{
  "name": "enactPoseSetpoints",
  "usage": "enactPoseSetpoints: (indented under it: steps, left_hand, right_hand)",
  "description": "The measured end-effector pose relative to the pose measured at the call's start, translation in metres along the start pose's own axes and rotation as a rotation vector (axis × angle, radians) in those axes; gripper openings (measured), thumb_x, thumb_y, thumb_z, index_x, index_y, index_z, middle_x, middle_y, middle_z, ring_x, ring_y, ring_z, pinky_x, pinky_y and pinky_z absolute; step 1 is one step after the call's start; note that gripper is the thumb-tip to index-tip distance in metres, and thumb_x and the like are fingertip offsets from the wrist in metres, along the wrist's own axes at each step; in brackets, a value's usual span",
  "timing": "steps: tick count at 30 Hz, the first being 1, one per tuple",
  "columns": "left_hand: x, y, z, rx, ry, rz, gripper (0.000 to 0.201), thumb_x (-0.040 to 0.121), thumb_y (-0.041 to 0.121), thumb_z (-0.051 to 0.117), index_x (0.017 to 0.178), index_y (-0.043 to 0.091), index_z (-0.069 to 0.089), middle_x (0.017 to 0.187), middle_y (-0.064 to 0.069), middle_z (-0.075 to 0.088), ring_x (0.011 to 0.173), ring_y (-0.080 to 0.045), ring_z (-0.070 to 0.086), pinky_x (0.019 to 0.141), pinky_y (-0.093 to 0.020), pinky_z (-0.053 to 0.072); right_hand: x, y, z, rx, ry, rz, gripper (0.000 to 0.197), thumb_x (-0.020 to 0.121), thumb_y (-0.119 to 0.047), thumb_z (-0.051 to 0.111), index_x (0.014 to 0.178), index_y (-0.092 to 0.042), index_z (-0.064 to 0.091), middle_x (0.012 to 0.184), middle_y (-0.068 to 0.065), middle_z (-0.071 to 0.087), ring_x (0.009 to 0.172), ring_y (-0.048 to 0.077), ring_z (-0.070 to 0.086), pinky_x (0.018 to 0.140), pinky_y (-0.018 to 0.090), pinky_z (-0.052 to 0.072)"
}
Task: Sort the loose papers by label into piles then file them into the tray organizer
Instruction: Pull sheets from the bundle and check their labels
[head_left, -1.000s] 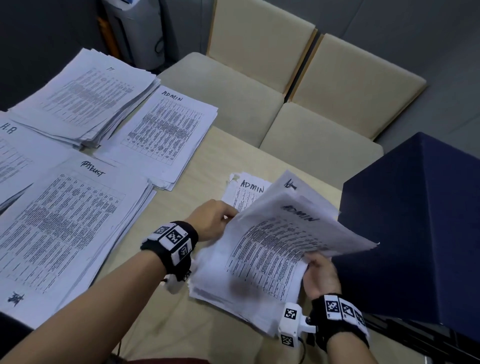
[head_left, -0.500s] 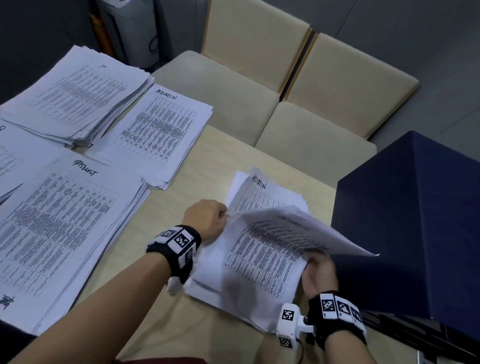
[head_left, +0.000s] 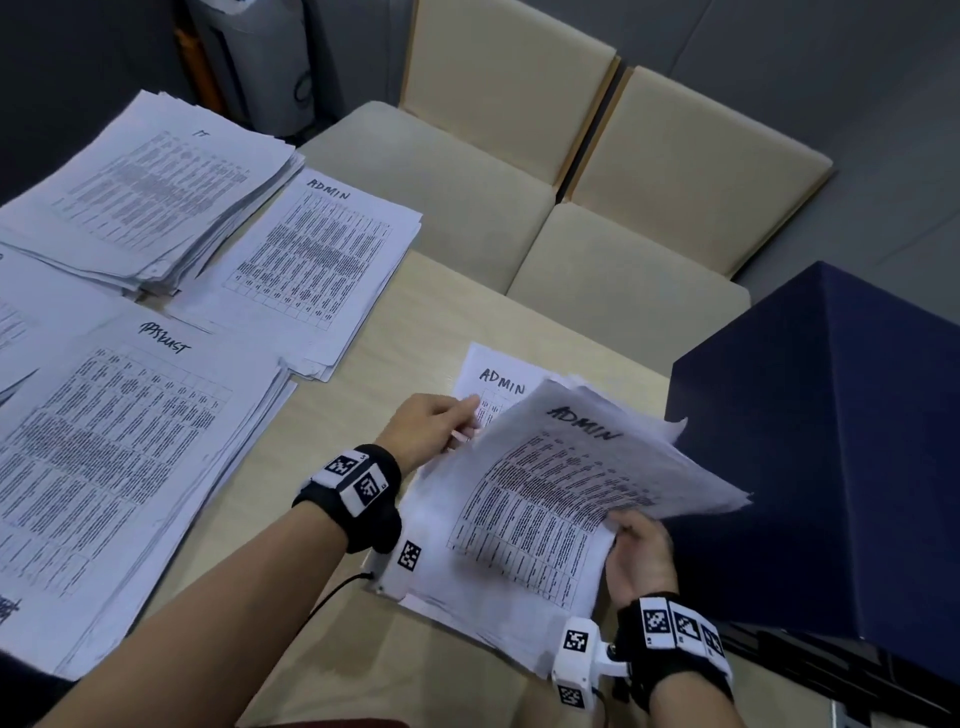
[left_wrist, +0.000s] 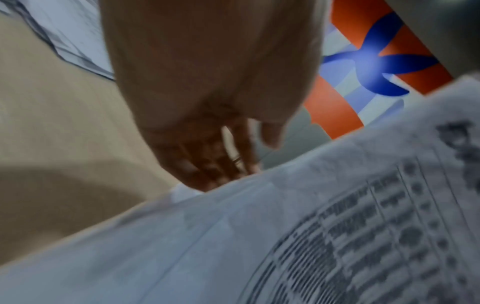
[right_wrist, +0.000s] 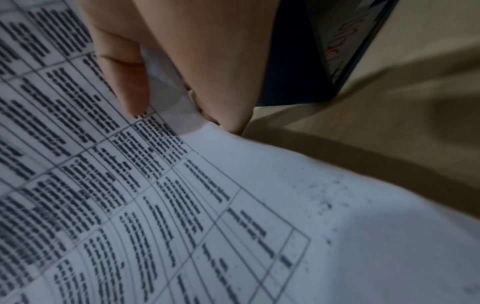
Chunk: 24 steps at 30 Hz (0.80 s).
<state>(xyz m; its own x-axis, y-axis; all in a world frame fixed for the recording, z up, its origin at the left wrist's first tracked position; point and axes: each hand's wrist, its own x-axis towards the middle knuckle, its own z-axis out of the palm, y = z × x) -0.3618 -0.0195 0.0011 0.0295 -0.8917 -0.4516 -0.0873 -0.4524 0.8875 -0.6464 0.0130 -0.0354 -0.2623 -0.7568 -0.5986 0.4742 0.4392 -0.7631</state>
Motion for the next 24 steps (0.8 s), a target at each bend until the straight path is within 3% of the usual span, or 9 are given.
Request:
enactPoseSetpoints:
  steps: [2,4,8,11,13,16,20,22,24]
  left_hand:
    - [0.008,-0.014,-0.002,0.530,0.206,-0.068,0.032,0.091,0.047,0.064,0.086,0.016,0.064,0.082,0.002,0.067,0.077,-0.018,0.063,0.073,-0.029,0.053]
    - [0.008,-0.025,-0.001,0.832,0.222,-0.134,0.030,0.085,0.045,0.068,0.083,0.016,0.061,0.080,0.000,0.065,0.075,-0.022,0.063,0.069,-0.029,0.052]
    - [0.010,-0.040,0.003,0.916,0.175,-0.053,0.031,0.086,0.028,0.063,0.063,0.015,0.047,0.064,-0.003,0.054,0.066,-0.028,0.057,0.057,-0.026,0.042]
    - [0.007,-0.032,-0.007,1.029,0.160,-0.009,0.030,0.095,0.033,0.052,0.070,0.016,0.050,0.075,-0.005,0.059,0.069,-0.027,0.057,0.060,-0.029,0.042]
    - [0.004,-0.021,-0.014,1.140,0.164,0.045,0.039,0.097,0.041,0.048,0.067,0.016,0.049,0.068,-0.001,0.055,0.065,-0.024,0.055,0.059,-0.028,0.043]
    - [0.001,-0.009,-0.023,1.079,0.108,0.210,0.045,0.096,0.040,0.054,0.058,0.018,0.050,0.056,0.005,0.050,0.057,-0.021,0.052,0.053,-0.026,0.035]
    - [0.003,-0.016,-0.033,0.604,-0.102,0.286,0.024,0.085,0.010,0.073,0.062,0.017,0.070,0.054,0.010,0.058,0.054,-0.005,0.047,0.057,-0.023,0.038]
    - [0.002,-0.023,-0.033,0.441,-0.151,0.244,0.024,0.080,-0.007,0.068,0.070,0.012,0.077,0.061,0.010,0.062,0.060,-0.002,0.050,0.063,-0.023,0.046]
    - [0.003,-0.030,-0.032,0.398,-0.155,0.213,0.038,0.073,-0.020,0.052,0.074,0.007,0.078,0.065,0.006,0.068,0.064,-0.002,0.055,0.066,-0.023,0.051]
  right_hand:
    - [-0.001,-0.001,-0.001,0.021,-0.008,-0.022,0.025,0.080,0.015,0.044,0.091,-0.006,0.054,0.085,0.011,0.064,0.084,0.030,0.062,0.073,0.041,0.054]
    - [0.003,0.000,-0.005,0.031,-0.003,-0.023,0.024,0.078,0.014,0.046,0.088,-0.007,0.052,0.081,0.008,0.064,0.083,0.030,0.061,0.076,0.040,0.052]
    - [0.006,0.000,-0.004,0.052,-0.014,0.001,0.029,0.054,0.009,0.058,0.078,-0.006,0.050,0.084,0.013,0.058,0.093,0.033,0.052,0.085,0.041,0.046]
    - [0.005,0.001,-0.001,0.072,-0.026,0.005,0.020,0.057,0.006,0.054,0.074,-0.004,0.053,0.081,0.011,0.060,0.084,0.031,0.055,0.081,0.037,0.046]
    - [0.001,0.001,0.004,0.085,-0.064,0.020,0.022,0.060,0.003,0.052,0.080,-0.005,0.057,0.086,0.012,0.062,0.083,0.030,0.058,0.081,0.037,0.047]
    - [-0.003,-0.001,0.010,0.073,-0.078,0.067,0.023,0.063,0.003,0.049,0.083,-0.007,0.057,0.080,0.011,0.064,0.078,0.030,0.059,0.076,0.037,0.047]
    - [-0.006,-0.003,0.015,0.035,-0.074,0.071,0.024,0.085,0.011,0.040,0.081,-0.006,0.056,0.071,0.009,0.068,0.073,0.029,0.063,0.072,0.037,0.047]
    - [-0.004,0.000,0.013,0.002,-0.055,0.059,0.026,0.089,0.011,0.040,0.083,-0.005,0.059,0.071,0.009,0.071,0.072,0.028,0.067,0.071,0.037,0.048]
    - [-0.003,0.001,0.012,-0.035,-0.046,0.042,0.021,0.087,0.011,0.047,0.090,-0.001,0.063,0.081,0.013,0.072,0.081,0.030,0.068,0.074,0.037,0.051]
